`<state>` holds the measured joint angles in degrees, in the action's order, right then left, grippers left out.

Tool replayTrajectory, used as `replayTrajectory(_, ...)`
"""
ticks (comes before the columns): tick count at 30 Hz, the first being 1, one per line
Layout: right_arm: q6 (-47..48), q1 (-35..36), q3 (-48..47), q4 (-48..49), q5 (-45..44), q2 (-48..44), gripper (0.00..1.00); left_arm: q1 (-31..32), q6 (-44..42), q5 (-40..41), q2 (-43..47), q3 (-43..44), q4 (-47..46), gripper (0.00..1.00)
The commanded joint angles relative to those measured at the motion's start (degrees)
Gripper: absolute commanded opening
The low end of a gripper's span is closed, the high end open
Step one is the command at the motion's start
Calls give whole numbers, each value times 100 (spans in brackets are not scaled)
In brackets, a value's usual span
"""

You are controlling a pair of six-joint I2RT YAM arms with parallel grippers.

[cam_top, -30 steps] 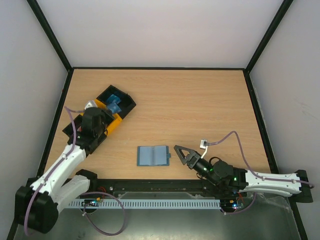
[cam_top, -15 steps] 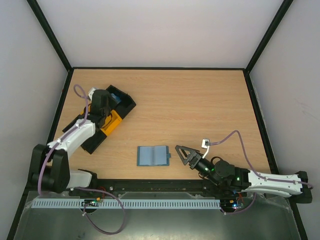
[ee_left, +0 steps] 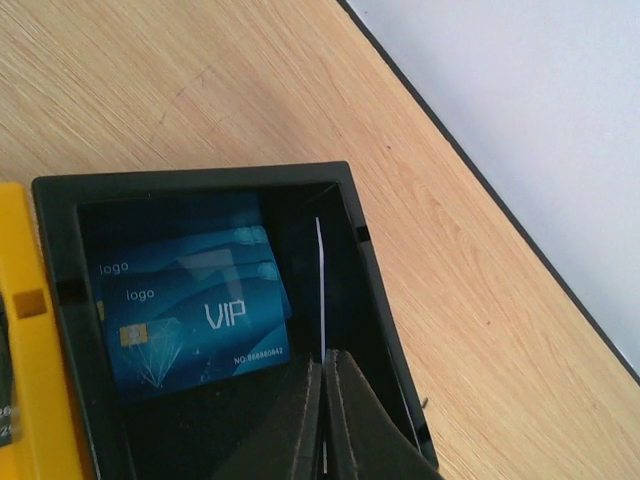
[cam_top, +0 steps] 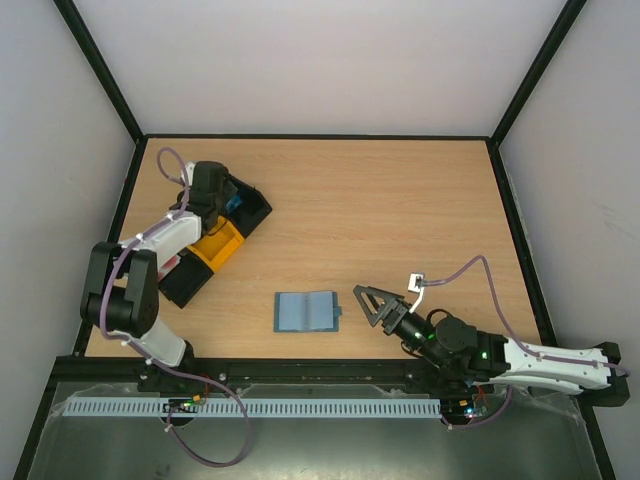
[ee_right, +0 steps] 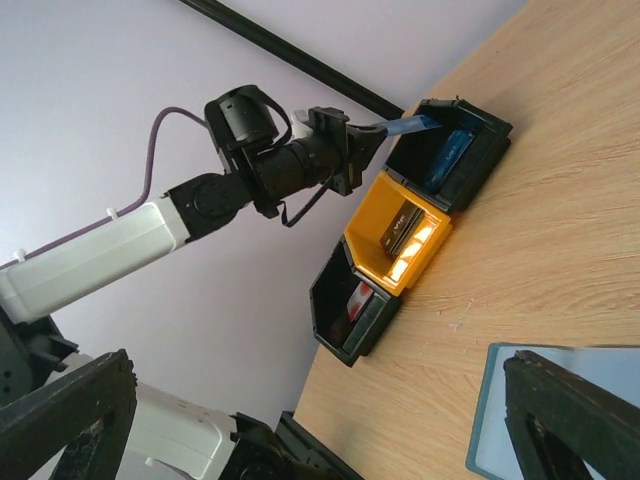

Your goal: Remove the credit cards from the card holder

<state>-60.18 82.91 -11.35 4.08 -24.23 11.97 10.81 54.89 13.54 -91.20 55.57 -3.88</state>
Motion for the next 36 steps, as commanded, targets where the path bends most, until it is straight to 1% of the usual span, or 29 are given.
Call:
replayTrajectory(1,3,30,-72,-53,-42,82,98,-87,-58,71,-284,267,40,3)
replayTrajectory(5,-144,26,101,182,20,153,98,-103,-103,193,-537,387,20,3)
replayTrajectory(9,-104,27,159,363,158,220,98,-132,-249,145,-884,661,133,3)
replayTrajectory(14,44,32,-176,6,214,337,98,-132,-383,202,-1210,818,103,3)
replayTrajectory(17,16,26,-270,-250,45,369,98,-138,-499,310,-1442,1020,316,3)
replayTrajectory(21,-137,27,-176,-203,10,306,98,-132,-575,315,-1503,1055,403,3)
replayTrajectory(24,-329,26,-67,-129,-24,264,98,-137,-655,337,-1463,1047,407,11)
replayTrajectory(27,-497,32,-18,-159,-15,251,98,-136,-743,343,-1356,1054,440,16)
replayTrajectory(33,-538,31,-70,-459,-62,288,98,-132,-894,340,-1007,972,504,21)
replayTrajectory(36,-479,30,-169,-874,-242,242,98,-133,-1021,447,-905,973,689,24)
